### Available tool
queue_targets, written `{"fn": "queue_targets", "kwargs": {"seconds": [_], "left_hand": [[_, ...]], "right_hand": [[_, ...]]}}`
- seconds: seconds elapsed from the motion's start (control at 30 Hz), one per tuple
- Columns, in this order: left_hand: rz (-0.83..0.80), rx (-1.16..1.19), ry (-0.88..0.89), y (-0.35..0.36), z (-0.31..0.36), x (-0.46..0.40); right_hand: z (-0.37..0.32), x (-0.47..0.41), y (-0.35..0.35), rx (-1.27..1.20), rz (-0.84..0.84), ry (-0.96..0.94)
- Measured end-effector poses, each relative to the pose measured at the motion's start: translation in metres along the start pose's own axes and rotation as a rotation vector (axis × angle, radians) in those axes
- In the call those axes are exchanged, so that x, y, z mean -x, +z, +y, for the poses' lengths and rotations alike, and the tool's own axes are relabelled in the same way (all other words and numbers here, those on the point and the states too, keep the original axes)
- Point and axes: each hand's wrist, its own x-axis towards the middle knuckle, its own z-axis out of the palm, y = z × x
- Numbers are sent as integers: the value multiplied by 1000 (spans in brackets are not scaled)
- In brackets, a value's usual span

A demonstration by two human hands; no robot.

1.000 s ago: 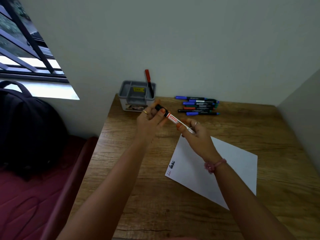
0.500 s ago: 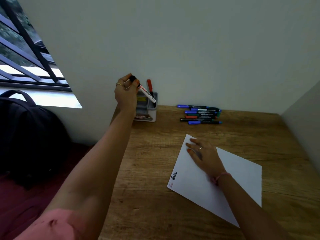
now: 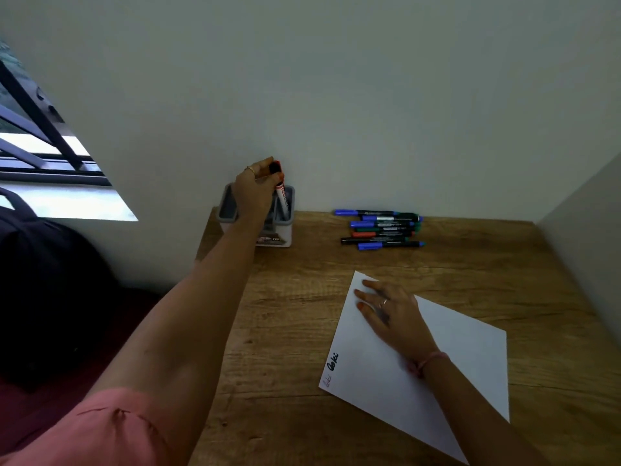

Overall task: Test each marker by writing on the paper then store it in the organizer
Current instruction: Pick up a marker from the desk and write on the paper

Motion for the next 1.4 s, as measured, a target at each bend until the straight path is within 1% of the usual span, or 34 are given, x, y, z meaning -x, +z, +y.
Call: {"fn": "queue_targets", "kwargs": {"seconds": [0.07,0.2,0.33,0.43,0.5,0.57,0.67,0.7,0.8,0.87,0.93,1.0,1.1,1.17,1.33,1.4], "left_hand": [[-8,-54,7,2,-2,-2],[4,-56,-4,4,-4,-2],[96,-42,-12,4,-1,5],[166,-40,98,6,4,12],[157,-43,195,12,10,20],[94,-50,294,23,16,32],[-124,-89,380,48,19,59],[-216,-146,386,58,17,68],[-480,-347,328,82,3,86],[-605,-482,356,94,-8,93],[-691,-604,394,103,-15,97],[-725,-749,416,111,-20,100],[-728,-939,518,119,-25,102],[-728,-997,552,123,-27,104],[-730,-1180,555,129,-27,108],[-740,-1204,537,129,-25,110]], "right_hand": [[1,0,0,-5,10,-4],[1,0,1,-24,18,0],[1,-1,2,-20,14,7],[1,0,2,-11,16,1],[1,0,1,-9,11,-1],[1,0,0,-5,1,-1],[1,0,1,-3,2,-6],[2,0,2,-5,7,-9],[3,0,2,-22,18,-14],[3,0,1,-32,17,-17],[3,0,2,-43,16,-17],[5,0,2,-52,19,-18],[6,-1,3,-55,28,-28],[7,-1,3,-55,34,-36],[8,-2,4,-54,14,-31],[8,-2,4,-57,3,-28]]}}
